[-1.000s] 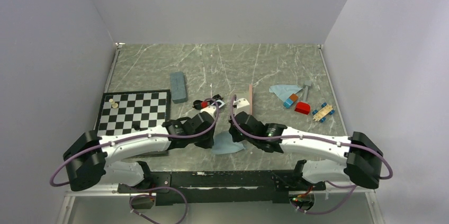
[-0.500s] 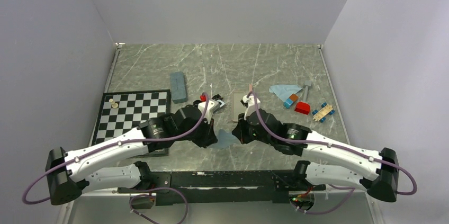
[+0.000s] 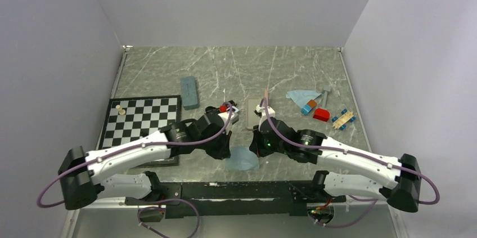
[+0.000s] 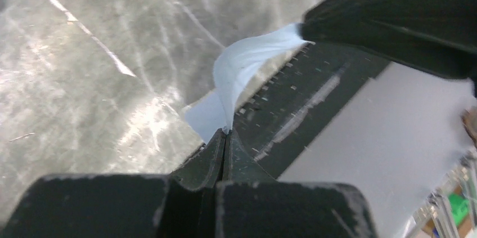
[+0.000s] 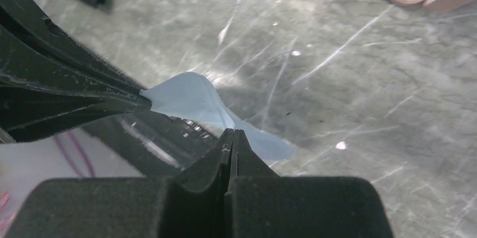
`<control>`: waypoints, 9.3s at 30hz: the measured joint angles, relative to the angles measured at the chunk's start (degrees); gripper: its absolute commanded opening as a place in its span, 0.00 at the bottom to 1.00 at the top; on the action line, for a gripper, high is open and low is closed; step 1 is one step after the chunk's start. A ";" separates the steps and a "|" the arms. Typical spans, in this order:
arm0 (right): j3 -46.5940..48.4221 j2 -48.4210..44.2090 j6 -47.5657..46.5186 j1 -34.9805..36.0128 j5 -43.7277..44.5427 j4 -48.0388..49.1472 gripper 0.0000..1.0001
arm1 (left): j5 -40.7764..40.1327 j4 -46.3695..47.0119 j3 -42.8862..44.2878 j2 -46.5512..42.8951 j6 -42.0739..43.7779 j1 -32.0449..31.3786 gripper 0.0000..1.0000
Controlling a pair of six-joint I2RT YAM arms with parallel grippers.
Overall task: Organize the sunglasses
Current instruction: Fold the glasses cleaning cloth at the center of the board, then pick up the folded cleaning cloth from the center of the board, then place the folded cleaning cloth in the sunglasses case.
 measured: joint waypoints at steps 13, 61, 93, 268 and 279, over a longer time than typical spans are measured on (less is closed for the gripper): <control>-0.76 17.97 -8.33 -12.79 6.25 13.90 0.00 | -5.60 8.96 4.59 21.79 3.98 11.34 0.00; -12.39 12.59 -8.15 -9.97 -0.76 17.86 0.00 | -2.93 17.22 -2.10 25.18 10.32 4.37 0.00; -16.22 1.18 8.85 -5.75 8.63 10.60 0.54 | -3.69 11.69 -6.43 16.02 -6.40 5.51 0.67; 4.83 40.61 -102.82 -10.36 26.69 34.03 0.00 | -8.66 5.22 -17.73 -7.43 -4.66 41.35 0.99; 4.81 42.42 -104.19 -12.41 25.33 40.57 0.00 | -8.22 6.05 -17.79 -6.01 -4.42 42.29 0.99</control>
